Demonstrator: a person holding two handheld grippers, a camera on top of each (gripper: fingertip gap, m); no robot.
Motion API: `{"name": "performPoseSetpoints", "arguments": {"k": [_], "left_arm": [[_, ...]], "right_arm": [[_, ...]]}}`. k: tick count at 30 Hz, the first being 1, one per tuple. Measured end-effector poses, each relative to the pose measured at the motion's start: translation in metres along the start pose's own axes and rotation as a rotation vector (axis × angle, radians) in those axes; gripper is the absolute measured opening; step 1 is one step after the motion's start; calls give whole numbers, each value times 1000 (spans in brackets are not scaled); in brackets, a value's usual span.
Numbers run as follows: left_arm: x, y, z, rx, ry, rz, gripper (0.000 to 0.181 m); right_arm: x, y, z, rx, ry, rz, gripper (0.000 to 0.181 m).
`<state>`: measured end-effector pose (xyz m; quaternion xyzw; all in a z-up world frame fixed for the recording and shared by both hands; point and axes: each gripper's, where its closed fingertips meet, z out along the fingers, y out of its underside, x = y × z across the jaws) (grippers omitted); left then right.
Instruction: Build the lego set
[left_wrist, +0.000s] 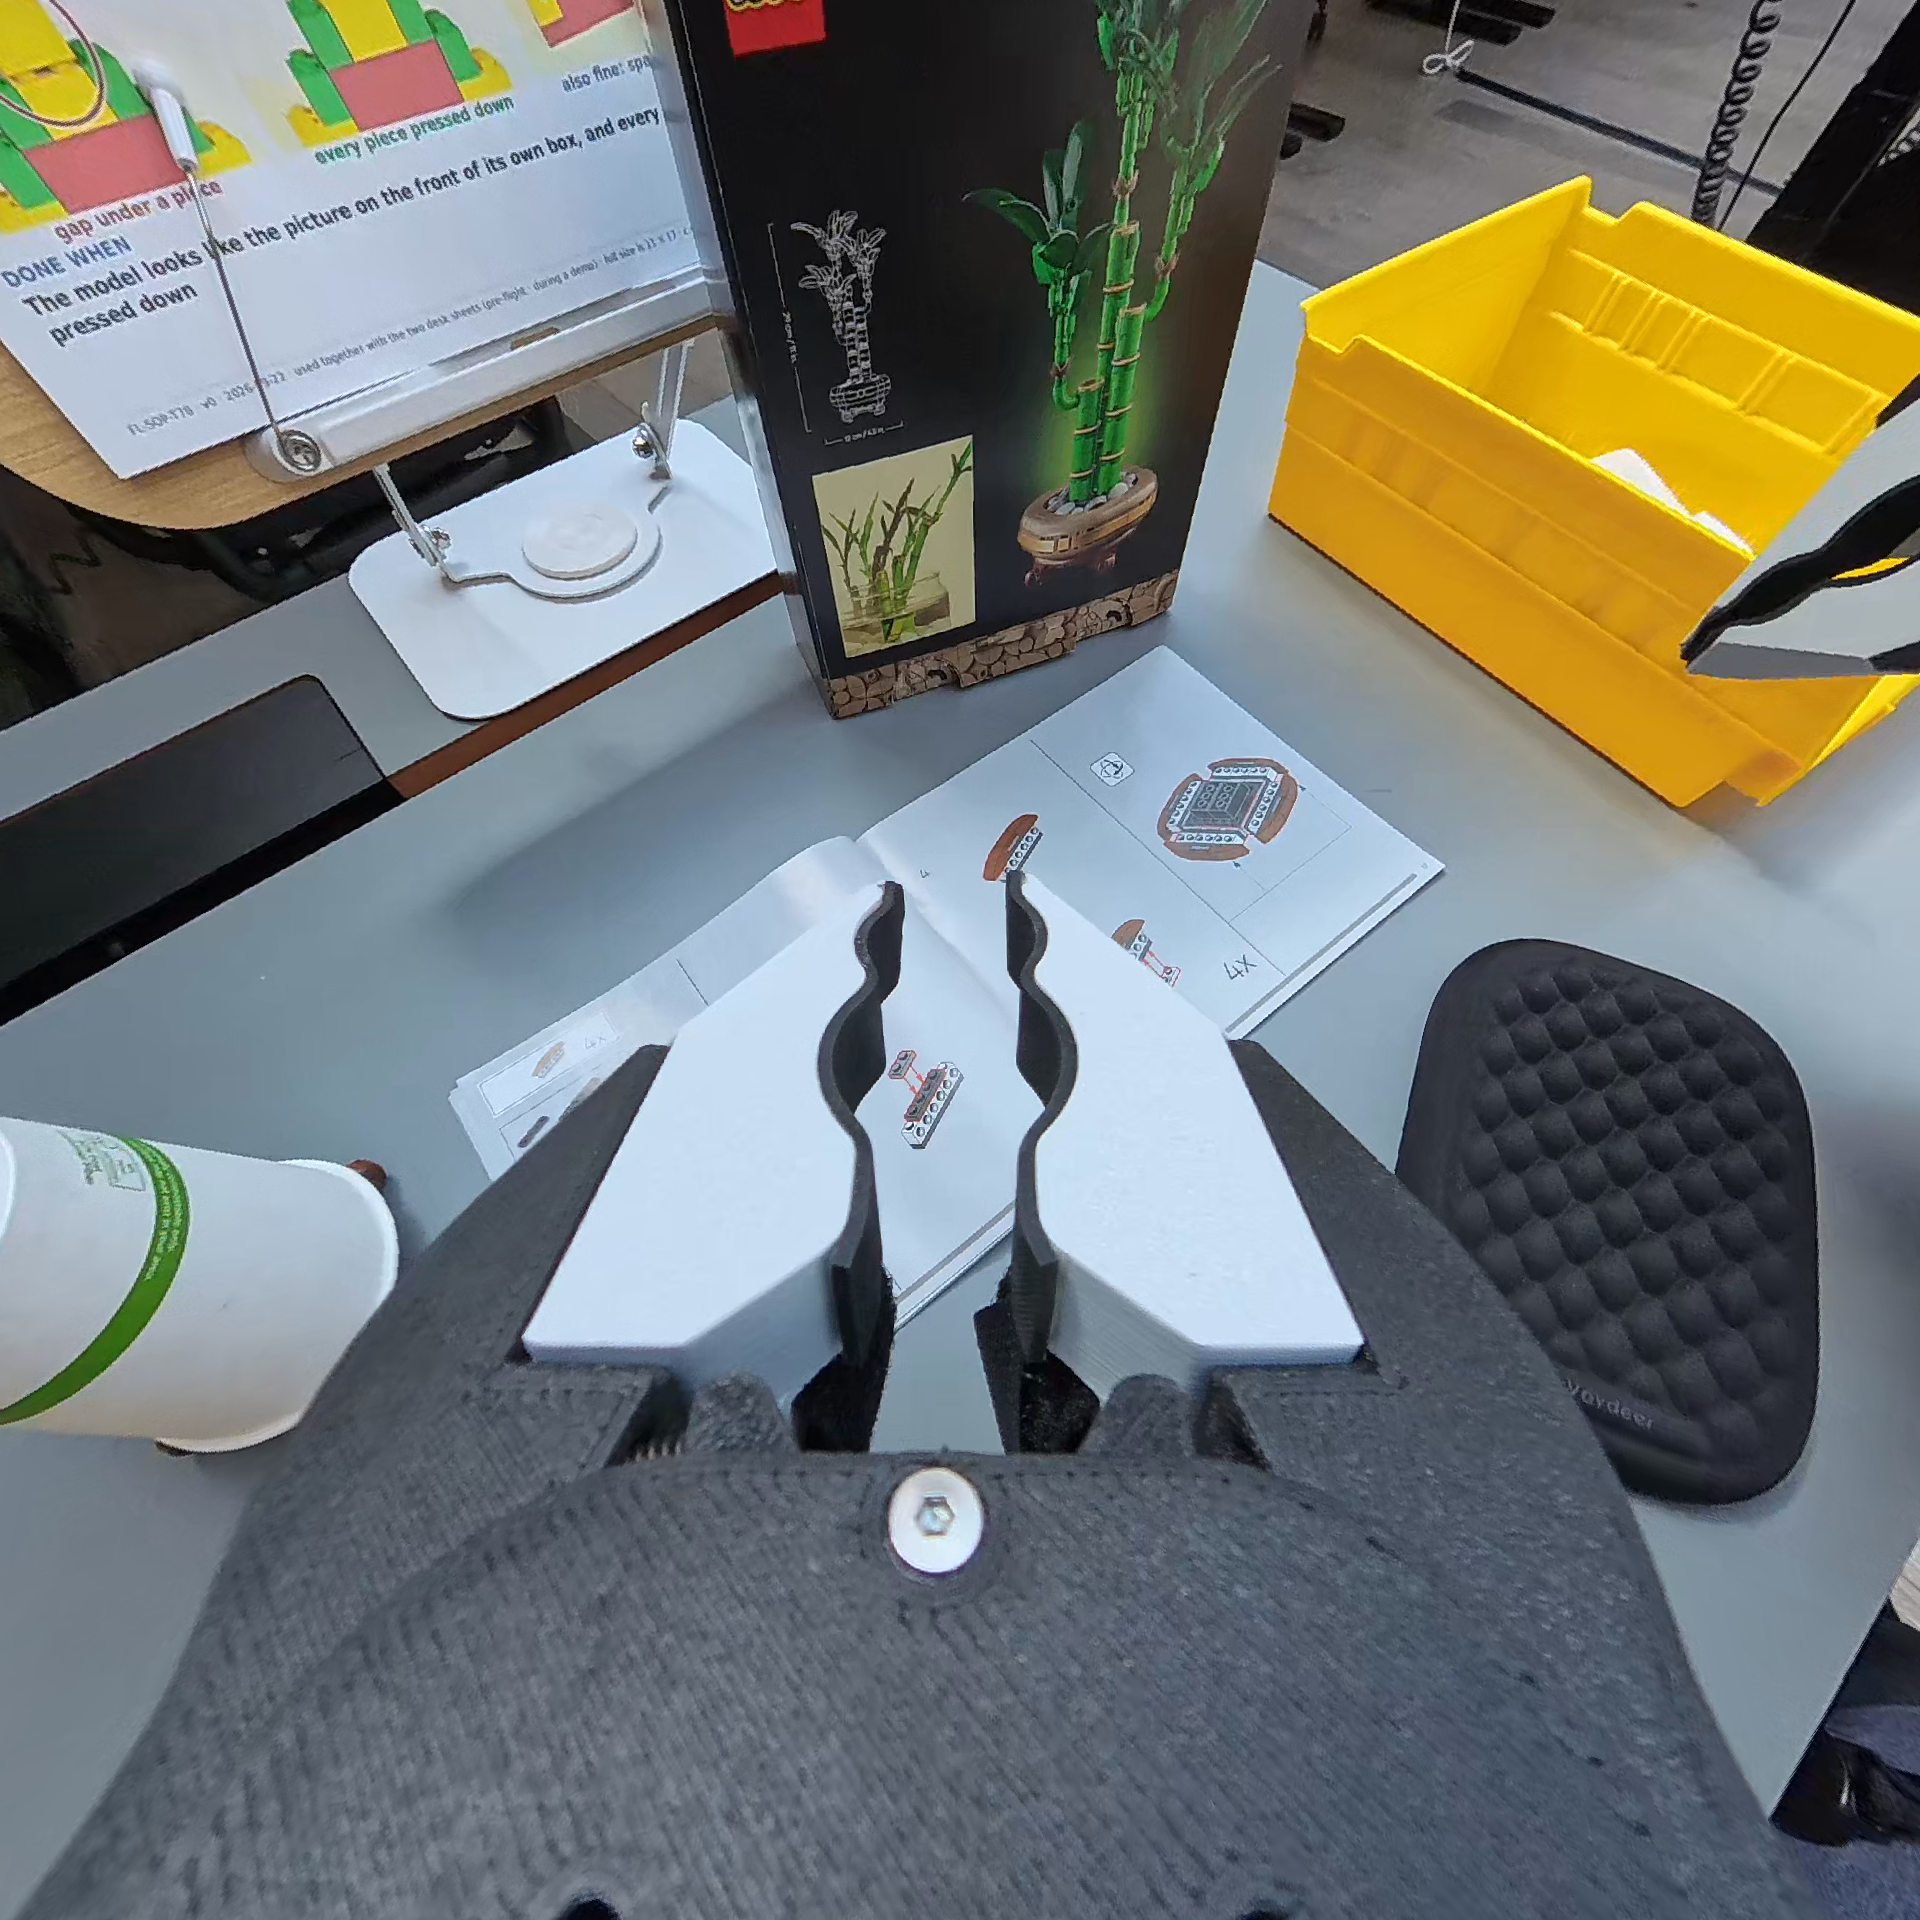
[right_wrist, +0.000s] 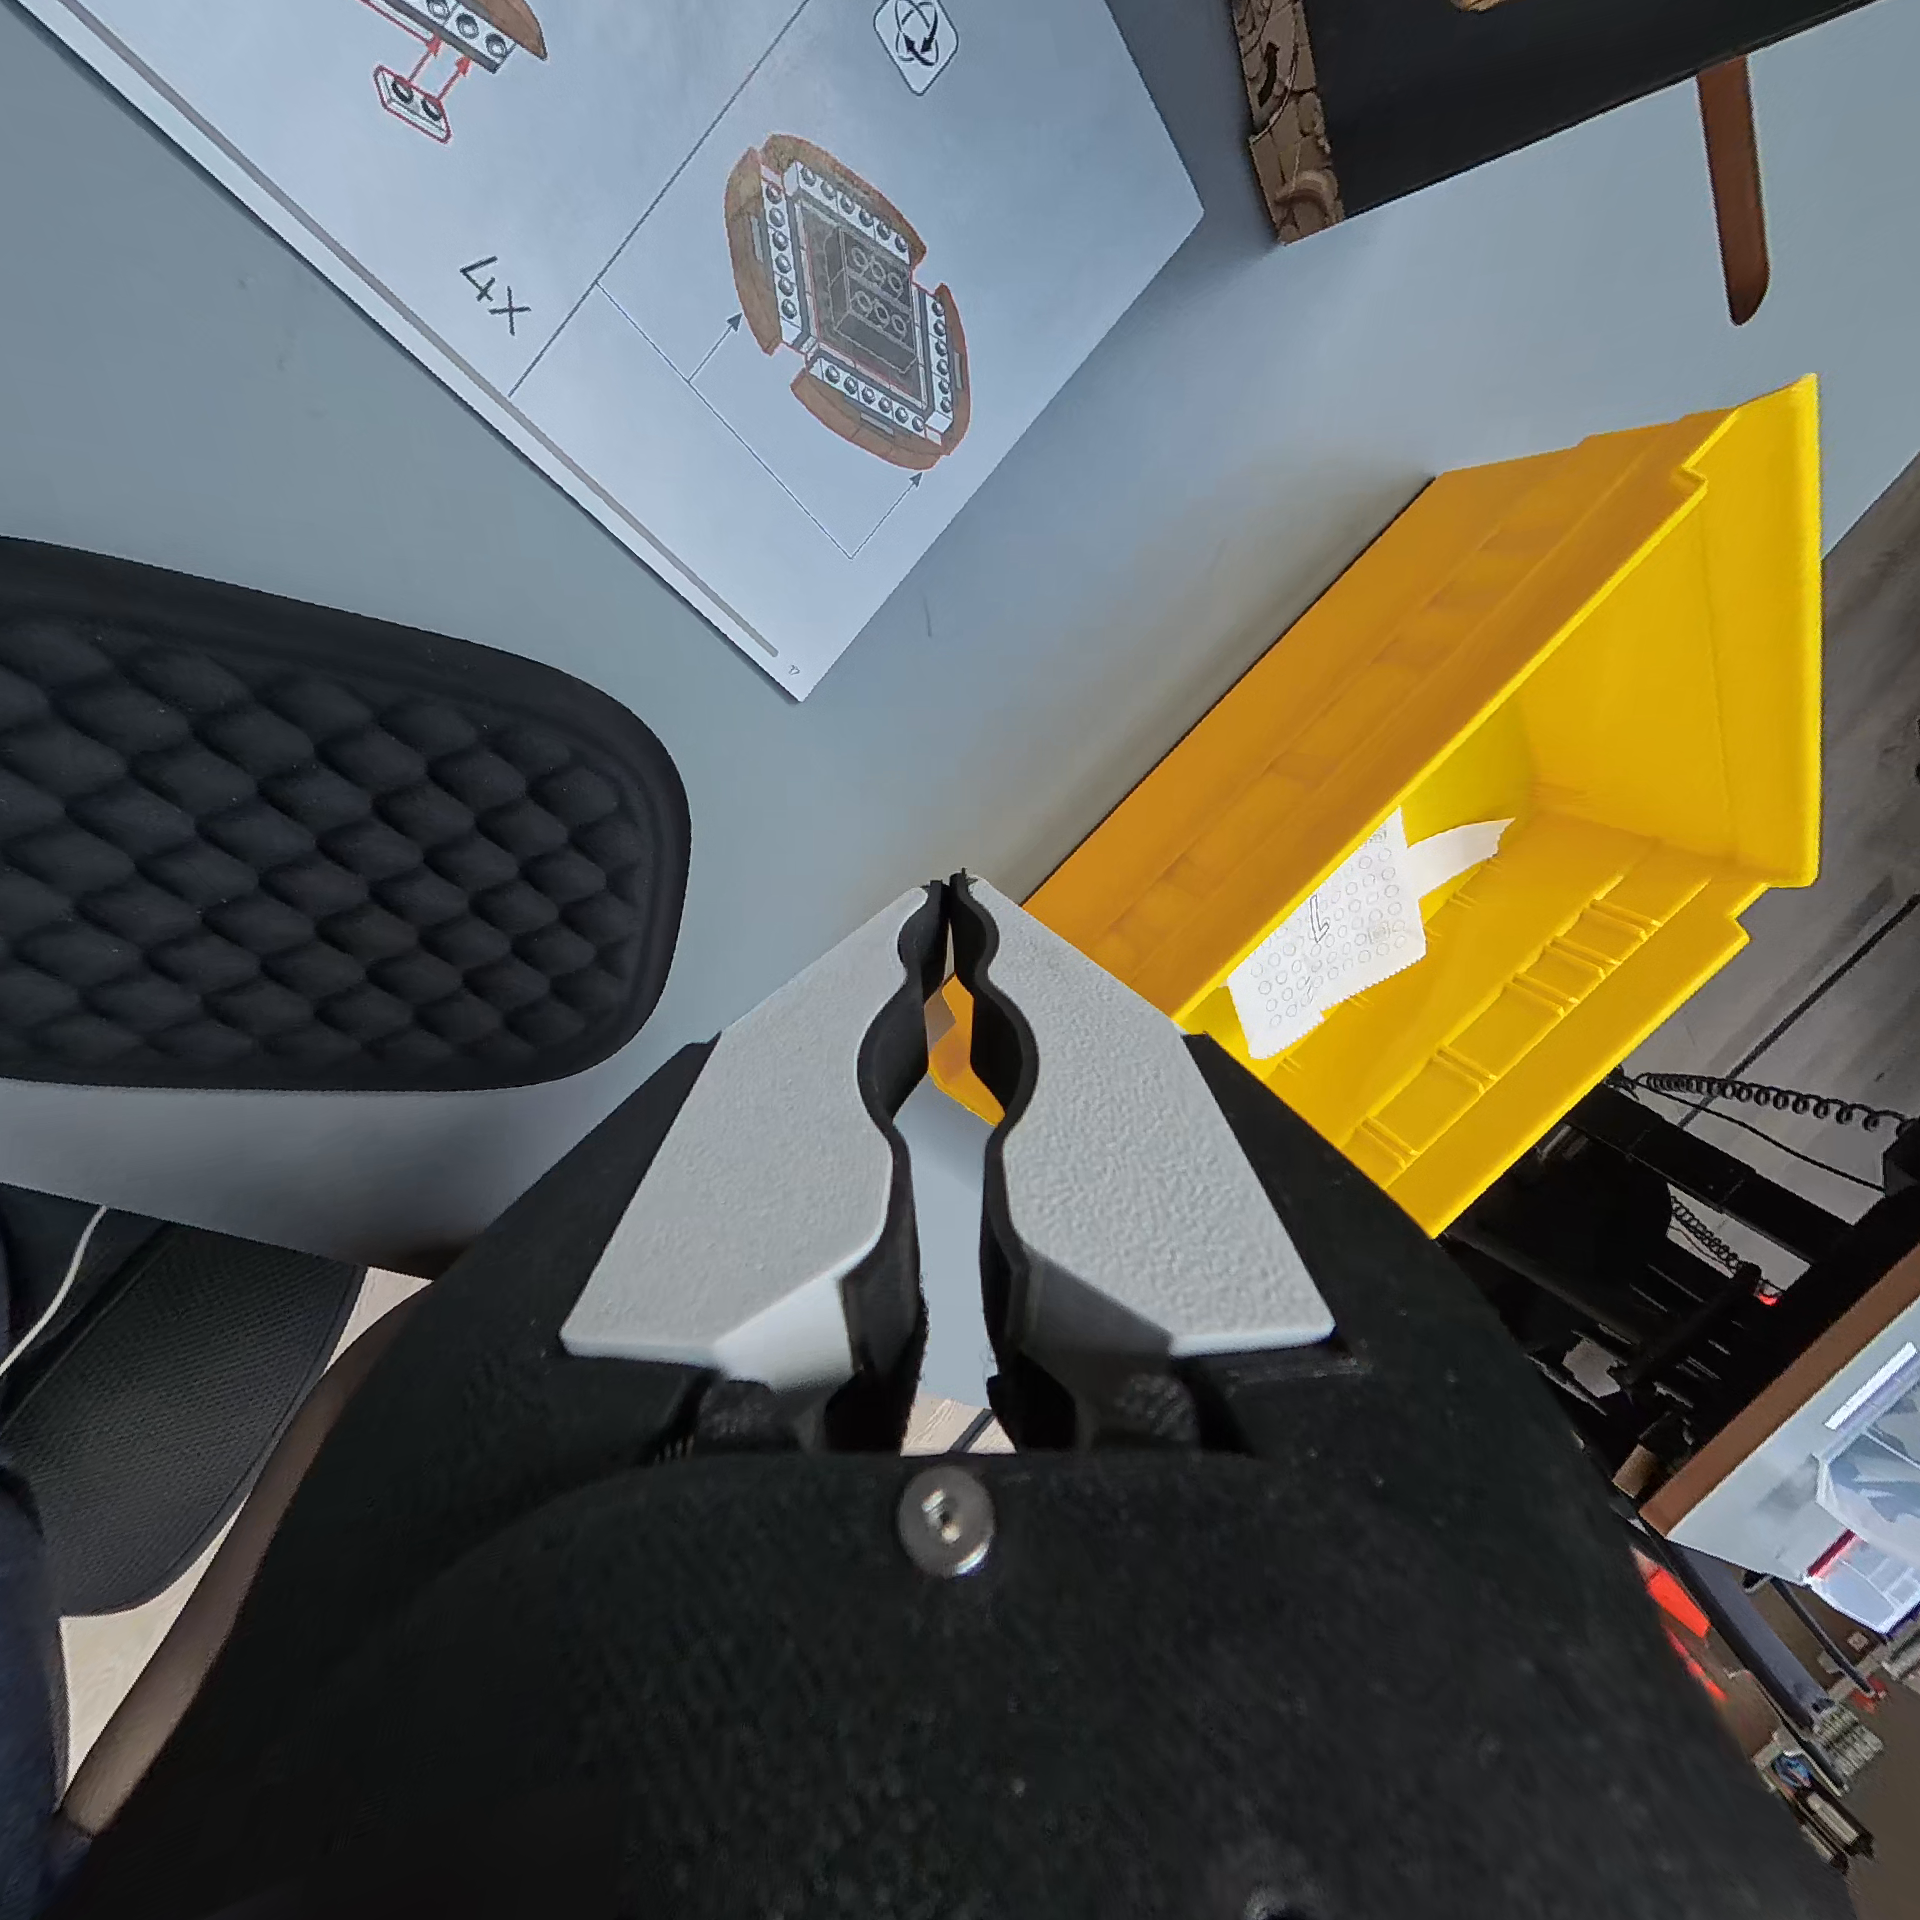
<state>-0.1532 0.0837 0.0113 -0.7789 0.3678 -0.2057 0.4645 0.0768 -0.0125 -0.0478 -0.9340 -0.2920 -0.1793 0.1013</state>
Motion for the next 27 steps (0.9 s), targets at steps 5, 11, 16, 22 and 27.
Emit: {"name": "performPoseSetpoints", "arguments": {"k": [5,11,16,22,27], "left_arm": [[-1,8,14,-14,39,-17,18],[-14,-3,23,20,103,-84,21],[12,13,25,-27,280,-75,24],[48,84,36,-184,460,-155,40],[32,94,45,-153,303,102,49]], "right_arm": [[-2,1,12,-63,-14,2,0],[-5,11,30,-138,-84,6,0],[5,11,29,-88,-119,54,0],[15,19,18,1,-148,105,0],[23,21,15,49,-171,130,0]]}}
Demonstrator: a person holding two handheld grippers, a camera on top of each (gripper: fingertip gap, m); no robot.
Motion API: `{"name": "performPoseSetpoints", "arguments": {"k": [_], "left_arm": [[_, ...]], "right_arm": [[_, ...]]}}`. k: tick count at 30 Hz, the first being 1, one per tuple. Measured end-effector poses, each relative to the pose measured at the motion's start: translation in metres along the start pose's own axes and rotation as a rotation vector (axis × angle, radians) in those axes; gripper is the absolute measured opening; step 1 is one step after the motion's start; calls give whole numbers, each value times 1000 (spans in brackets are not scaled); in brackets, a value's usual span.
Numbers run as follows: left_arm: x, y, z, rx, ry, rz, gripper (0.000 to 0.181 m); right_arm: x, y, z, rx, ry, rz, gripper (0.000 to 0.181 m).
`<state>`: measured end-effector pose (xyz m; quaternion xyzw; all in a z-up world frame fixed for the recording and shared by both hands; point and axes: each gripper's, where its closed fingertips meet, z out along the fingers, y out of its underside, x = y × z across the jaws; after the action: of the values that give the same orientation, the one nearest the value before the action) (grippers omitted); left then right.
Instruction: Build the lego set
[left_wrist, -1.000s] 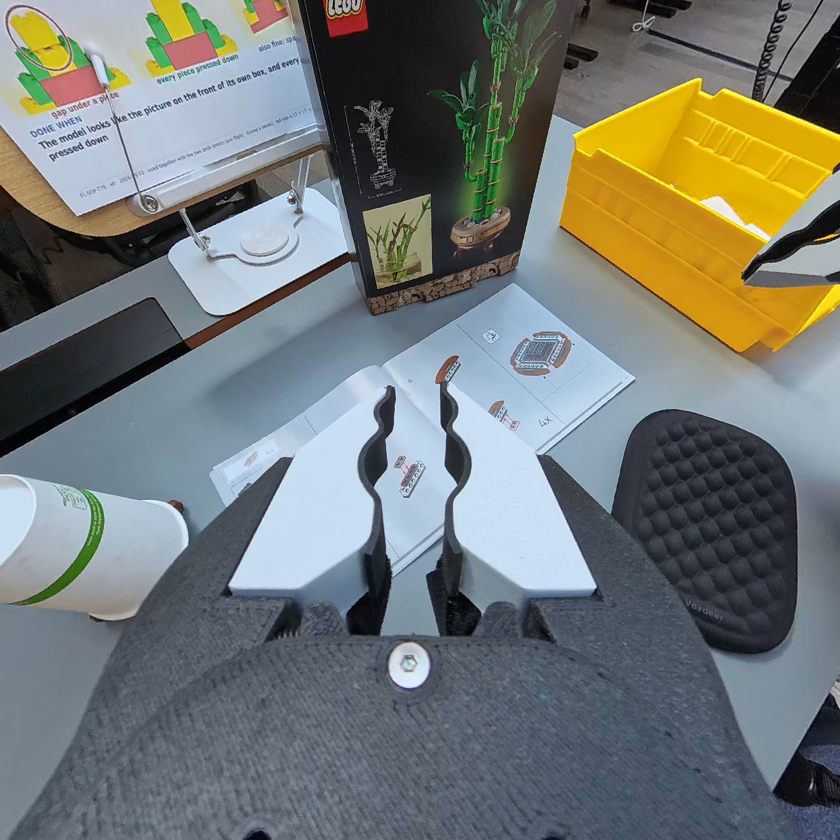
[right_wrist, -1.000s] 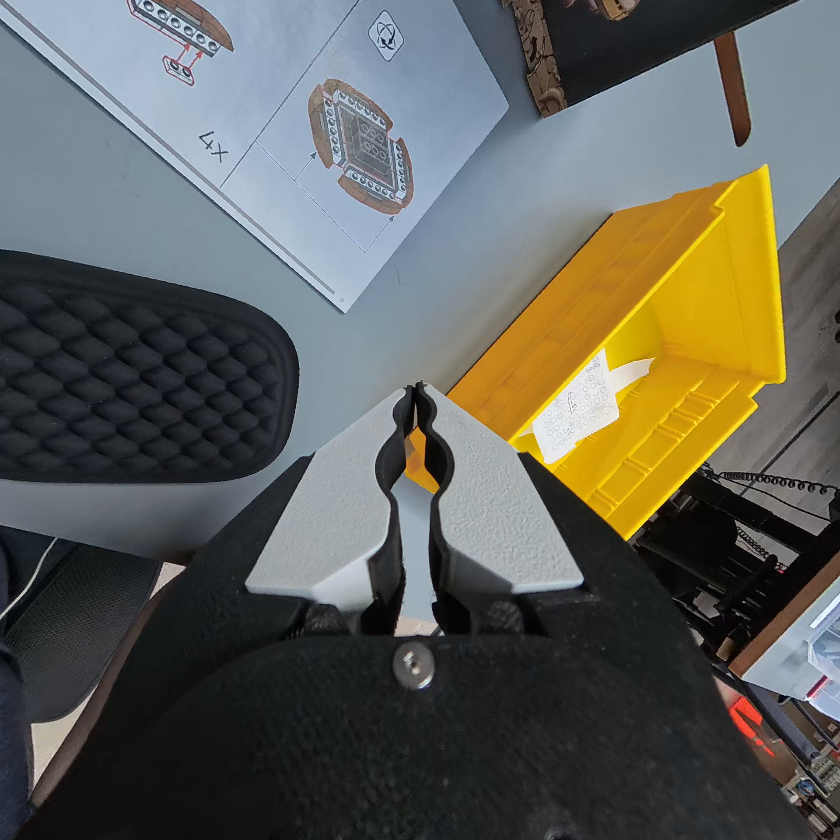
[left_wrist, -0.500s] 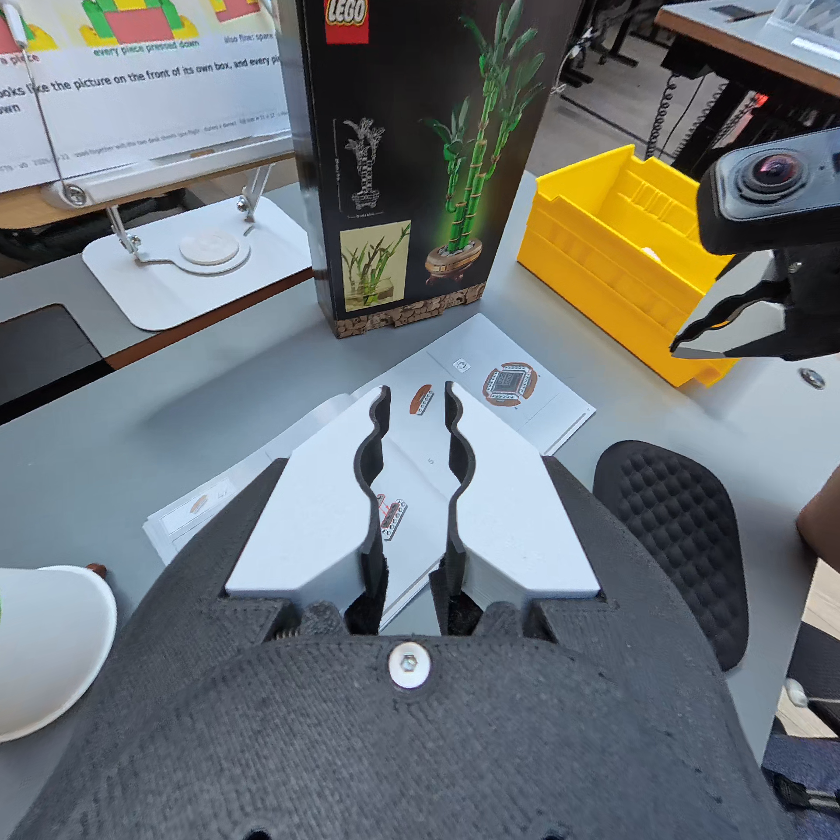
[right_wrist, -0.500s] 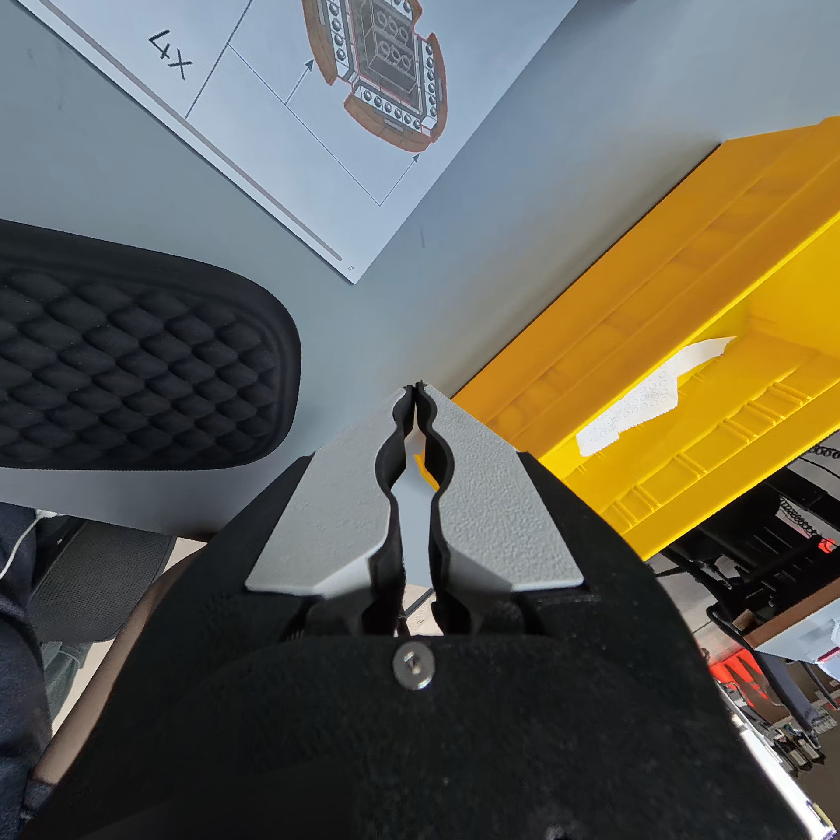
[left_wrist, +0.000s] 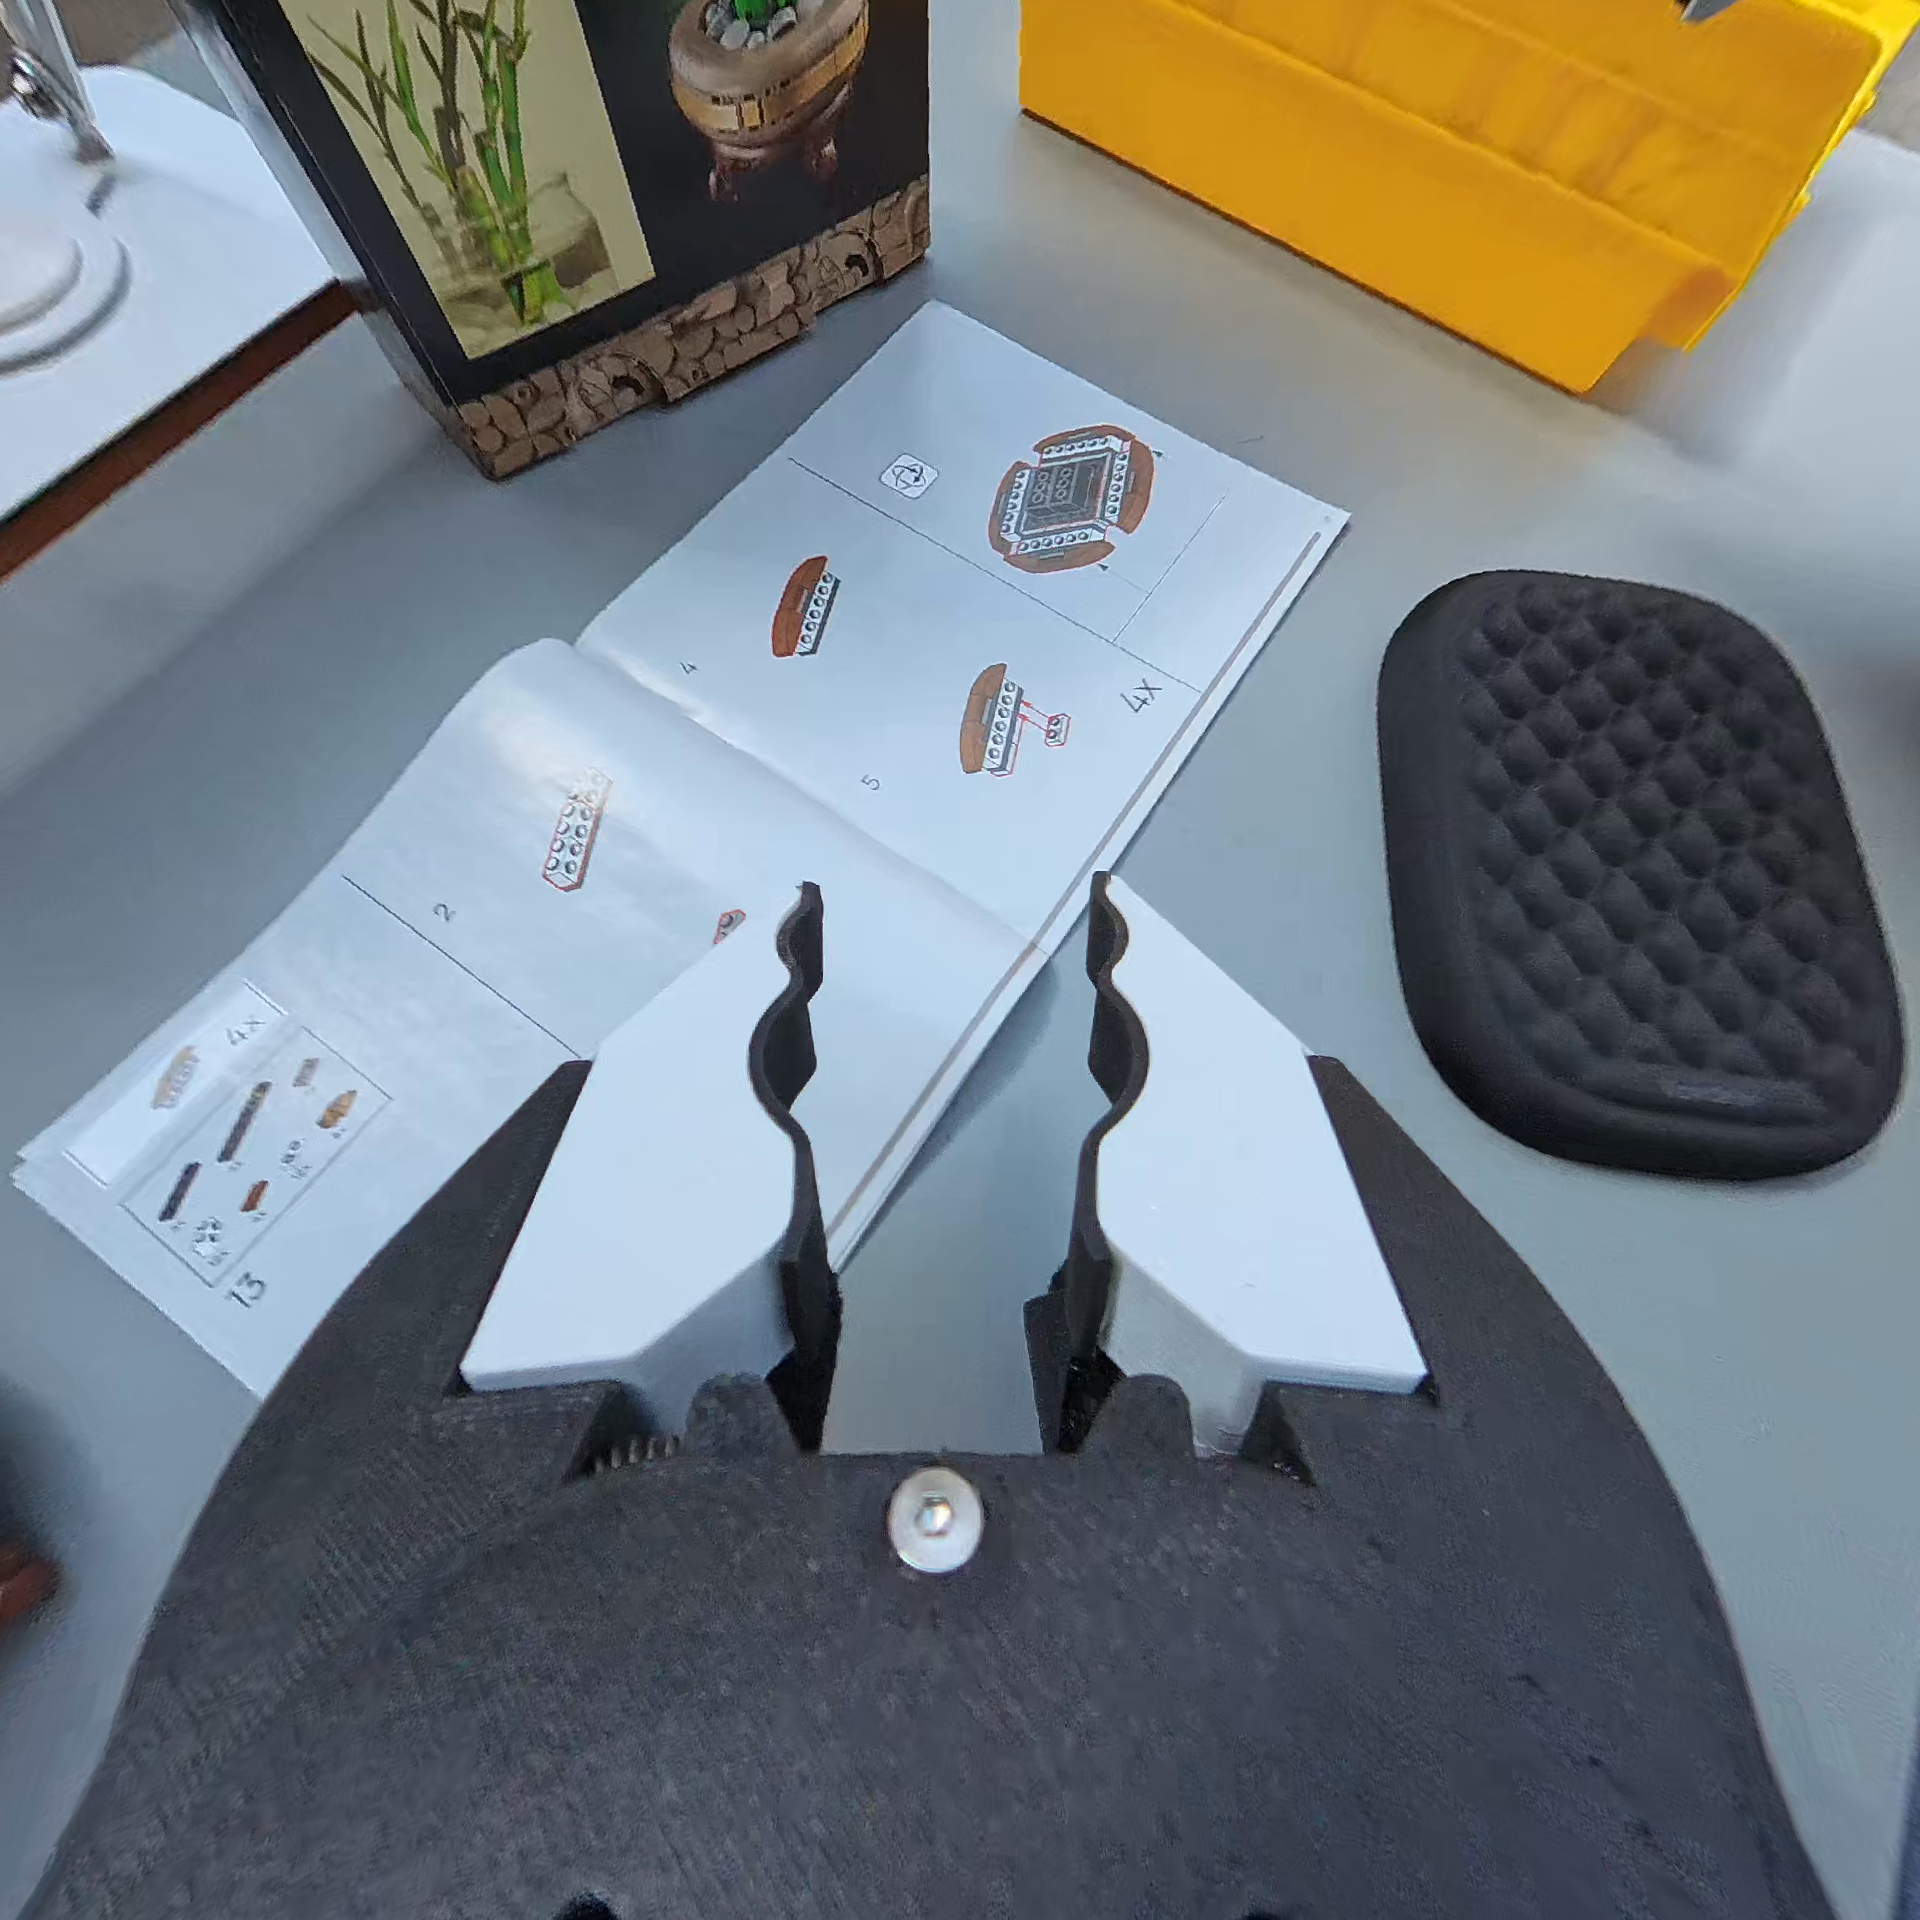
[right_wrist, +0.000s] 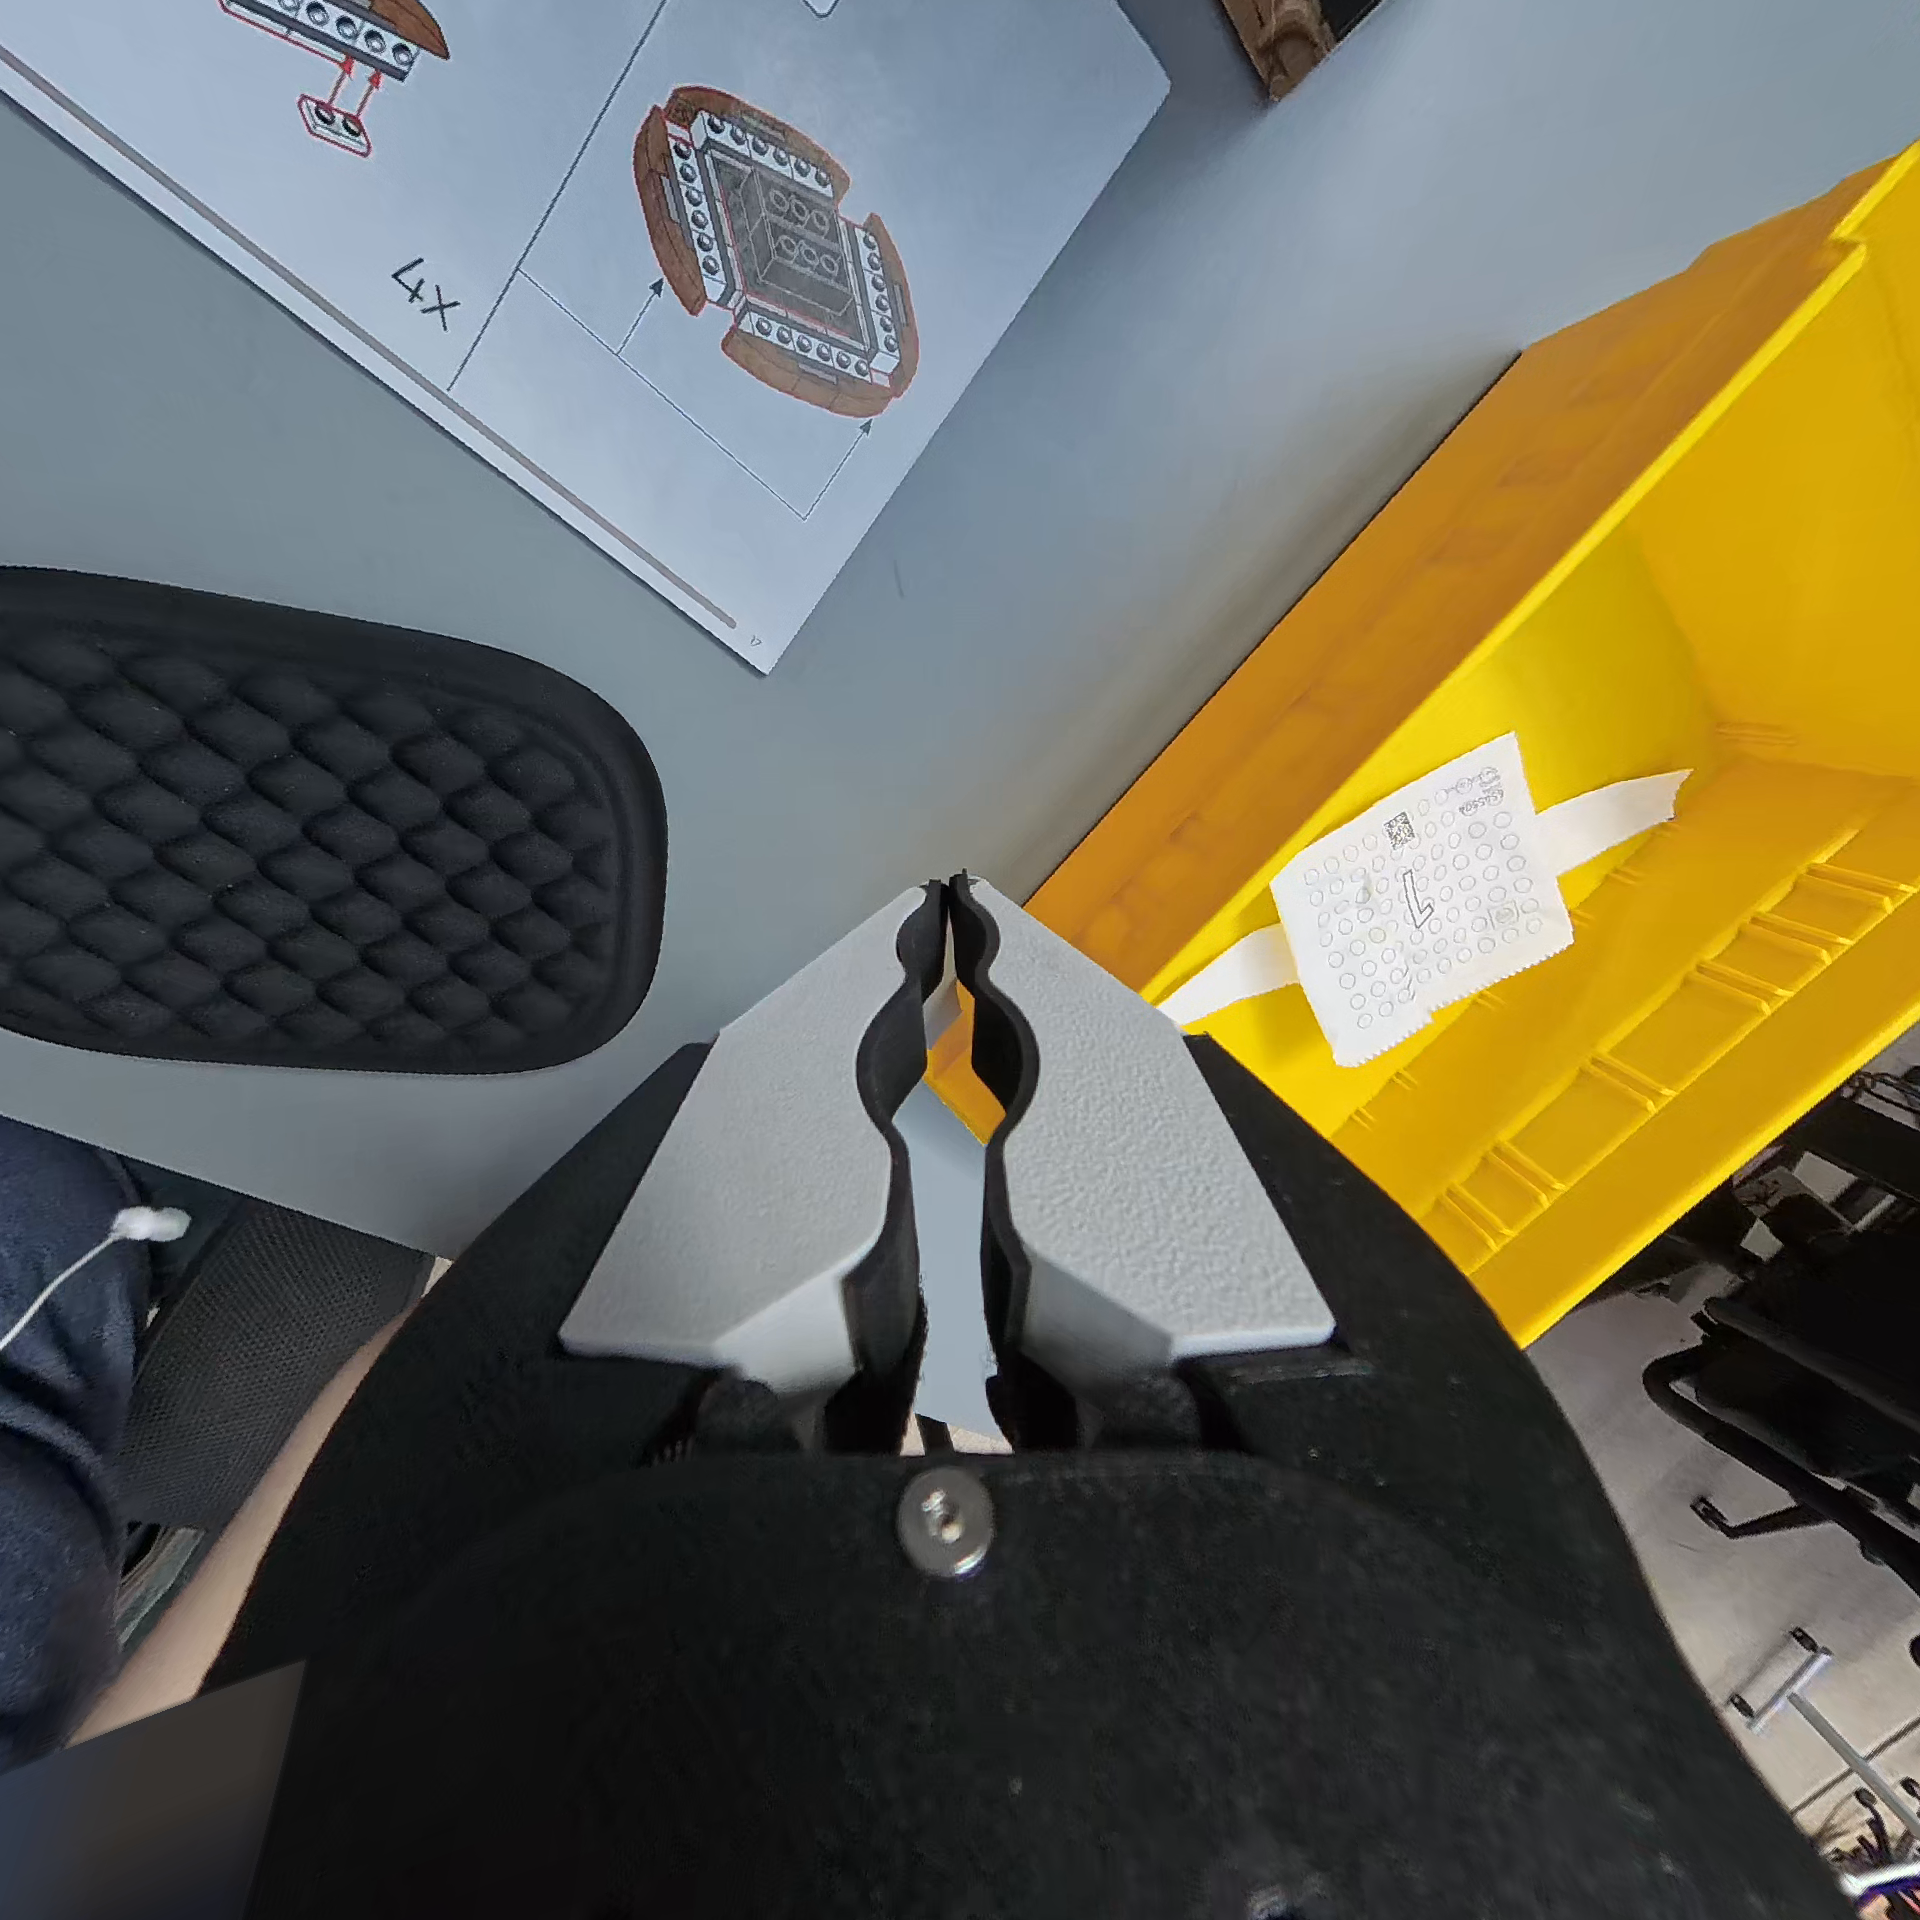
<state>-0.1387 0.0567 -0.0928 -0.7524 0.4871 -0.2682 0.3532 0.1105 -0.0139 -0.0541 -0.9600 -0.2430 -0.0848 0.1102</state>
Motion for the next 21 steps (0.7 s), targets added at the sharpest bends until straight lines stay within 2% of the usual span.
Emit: {"name": "performPoseSetpoints", "arguments": {"k": [2,6,10,14,21], "left_arm": [[-5,3,9,5,-39,74,57],[-7,20,35,-88,-40,186,59],[-3,31,55,-192,-33,285,52],[0,33,63,-233,-6,301,46],[0,33,68,-261,61,292,46]], "right_arm": [[1,-1,0,6,-7,-7,0],[-4,-5,1,8,-18,-48,0],[-11,-10,3,4,-24,-90,0],[-15,-12,6,-16,-31,-117,0],[-11,-11,11,-38,-40,-111,0]]}}
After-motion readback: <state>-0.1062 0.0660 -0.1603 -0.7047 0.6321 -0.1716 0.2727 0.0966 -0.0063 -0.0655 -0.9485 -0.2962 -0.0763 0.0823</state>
